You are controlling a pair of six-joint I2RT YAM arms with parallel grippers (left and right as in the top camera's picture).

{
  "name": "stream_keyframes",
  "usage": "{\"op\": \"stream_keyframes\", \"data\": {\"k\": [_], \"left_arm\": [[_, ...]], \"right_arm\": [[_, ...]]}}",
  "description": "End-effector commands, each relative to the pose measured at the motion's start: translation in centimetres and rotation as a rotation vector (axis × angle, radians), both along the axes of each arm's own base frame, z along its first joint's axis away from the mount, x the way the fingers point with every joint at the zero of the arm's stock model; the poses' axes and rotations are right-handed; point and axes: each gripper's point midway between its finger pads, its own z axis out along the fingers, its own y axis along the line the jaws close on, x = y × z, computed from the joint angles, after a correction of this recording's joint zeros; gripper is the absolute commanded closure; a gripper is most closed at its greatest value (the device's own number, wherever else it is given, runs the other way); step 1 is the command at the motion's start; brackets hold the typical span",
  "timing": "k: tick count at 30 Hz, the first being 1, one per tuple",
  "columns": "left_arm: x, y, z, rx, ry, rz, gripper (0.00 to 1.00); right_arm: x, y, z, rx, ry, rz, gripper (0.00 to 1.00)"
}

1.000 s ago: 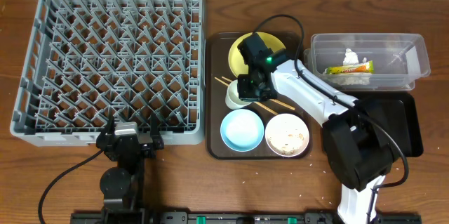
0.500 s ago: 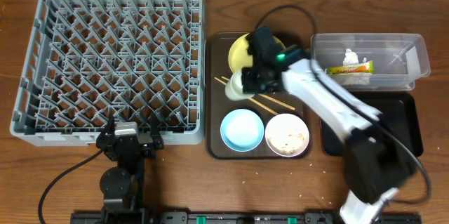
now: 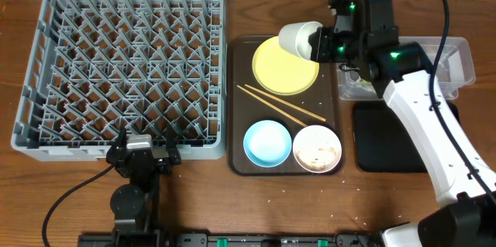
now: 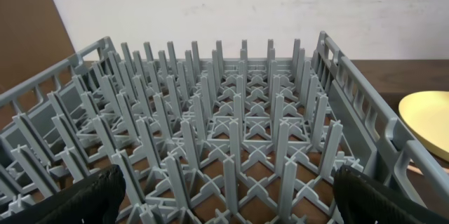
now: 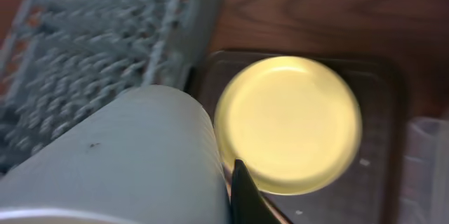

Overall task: Sort waste into correct bins and load items into the dishwasher
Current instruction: 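Lift the cup and bring it left toward the left gripper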

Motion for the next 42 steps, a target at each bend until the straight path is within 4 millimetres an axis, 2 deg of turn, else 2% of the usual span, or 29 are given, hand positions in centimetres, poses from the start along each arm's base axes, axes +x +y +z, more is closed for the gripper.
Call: {"op": "stream_keyframes", "data": {"k": [1, 5, 10, 14, 16, 19, 21, 23, 27, 30, 38, 42], "left_arm": [[0.0, 0.2, -1.8, -0.004, 0.046, 0.012, 0.05], [0.0, 0.2, -1.4, -0.005, 0.029, 0.008, 0.05], [0.0, 0.1, -1.9, -0.007, 0.05, 0.007, 0.05], [0.2, -2.3, -0.9, -0.05, 0.007, -0.129, 0.05], [0.3, -3.5, 1.4, -0.103, -0.084, -0.198, 0.05], [-0.6, -5.0, 7.5, -0.201, -0.302, -0.307, 0.05], [-1.4, -5.5, 10.3, -0.242, -0.382, -0.345, 0.05], [-1.9, -5.7, 12.0, -0.271, -0.405, -0.368, 0.04], [-2.1, -6.6, 14.2, -0.28, -0.386, -0.417, 0.04], [-1.4, -7.3, 15.6, -0.288, -0.339, -0.455, 0.04], [2.5, -11.6, 19.3, -0.315, -0.137, -0.722, 0.05], [4.3, -14.0, 20.7, -0.413, -0.028, -0.892, 0.05]], "right_arm": [[-1.3, 2.4, 1.8, 0.076, -0.046, 0.182, 0.99], [-1.3, 2.6, 2.0, 0.084, -0.055, 0.189, 0.99], [-1.4, 2.7, 2.0, 0.091, -0.051, 0.197, 0.99], [-1.4, 3.0, 2.4, 0.109, -0.064, 0.215, 0.99], [-1.4, 3.3, 2.8, 0.123, -0.076, 0.228, 0.99], [-1.3, 3.5, 3.5, 0.155, -0.097, 0.251, 0.99], [-1.2, 3.5, 4.0, 0.174, -0.113, 0.263, 0.99], [-1.1, 3.6, 4.3, 0.185, -0.123, 0.272, 0.99], [-1.1, 3.7, 4.4, 0.19, -0.13, 0.277, 0.99], [-1.1, 3.6, 4.5, 0.19, -0.132, 0.276, 0.99], [-1.5, 3.9, 5.4, 0.246, -0.146, 0.328, 0.99], [-1.7, 3.2, 6.7, 0.319, -0.161, 0.377, 0.99]]}}
